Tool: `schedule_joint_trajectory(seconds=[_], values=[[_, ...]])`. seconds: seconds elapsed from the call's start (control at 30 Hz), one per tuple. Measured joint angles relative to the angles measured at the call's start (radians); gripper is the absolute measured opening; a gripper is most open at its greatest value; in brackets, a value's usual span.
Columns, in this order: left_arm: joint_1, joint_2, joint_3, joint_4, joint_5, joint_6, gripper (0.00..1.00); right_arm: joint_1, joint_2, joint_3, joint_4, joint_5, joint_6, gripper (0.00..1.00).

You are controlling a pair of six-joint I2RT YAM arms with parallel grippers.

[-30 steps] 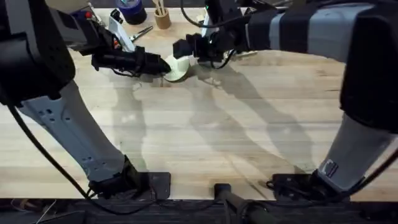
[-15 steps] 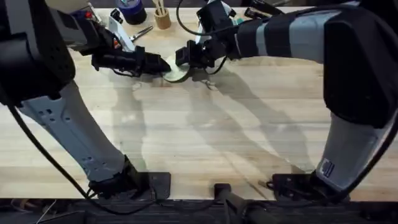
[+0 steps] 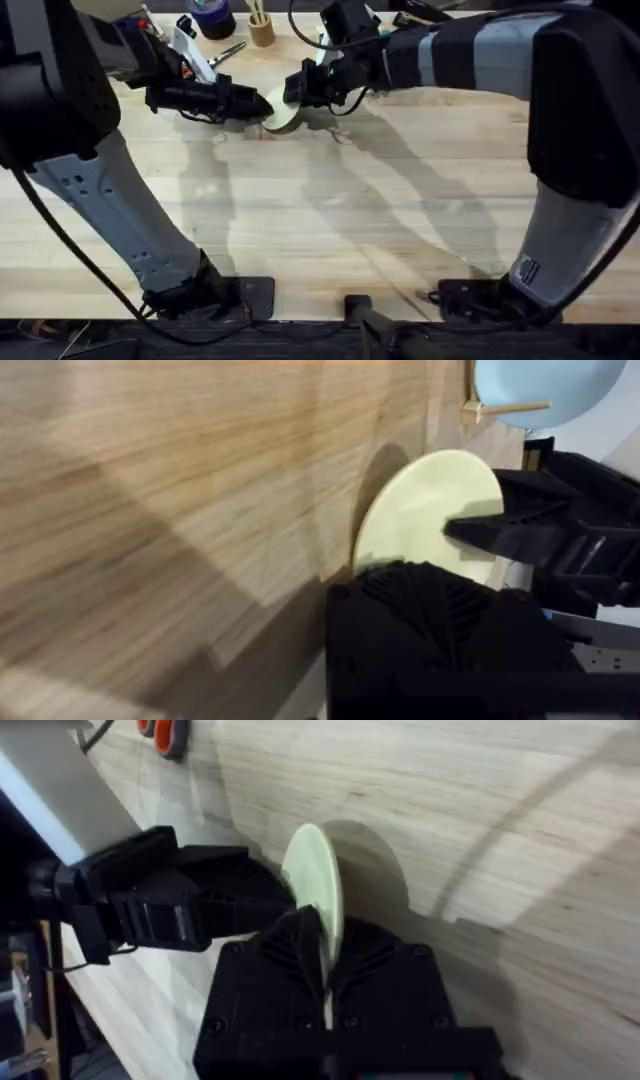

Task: Pick up the plates from the table one by one and place each into a slot on the dish rack.

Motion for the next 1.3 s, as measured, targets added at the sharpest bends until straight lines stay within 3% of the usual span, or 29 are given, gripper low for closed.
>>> schedule_joint_trajectory(seconds=[0.27,0.4,0.57,0.7,0.8,1.0,1.2,1.23,1.3], values=[[-0.013,-0.006,0.03,-0.098,-0.065,0.022,0.04,0.015,-0.072,-0.001,-0.139,0.02,-0.051,0.032],[-0.03,-0.061,0.022,-0.11,-0.191,0.029,0.041,0.022,-0.173,-0.008,-0.246,0.09,-0.131,0.032],[-0.03,-0.244,0.018,-0.142,-0.327,0.024,0.041,0.0,-0.327,-0.008,-0.337,0.14,-0.226,0.032],[-0.06,-0.433,0.018,-0.163,-0.423,-0.002,0.041,-0.039,-0.434,-0.008,-0.438,0.154,-0.294,0.032],[-0.12,-0.575,0.018,-0.202,-0.508,-0.027,0.041,-0.078,-0.507,-0.008,-0.523,0.18,-0.35,0.031],[-0.286,-0.802,0.018,-0.273,-0.666,-0.08,0.041,-0.161,-0.627,-0.008,-0.707,0.256,-0.458,0.031],[-0.456,-0.954,0.018,-0.317,-0.782,-0.102,0.049,-0.229,-0.653,0.021,-0.874,0.347,-0.537,0.031],[-0.478,-0.971,0.018,-0.321,-0.796,-0.104,0.125,-0.235,-0.653,0.03,-0.89,0.363,-0.549,0.031],[-0.506,-0.99,0.018,-0.324,-0.815,-0.106,0.413,-0.24,-0.653,0.056,-0.914,0.396,-0.566,0.031]])
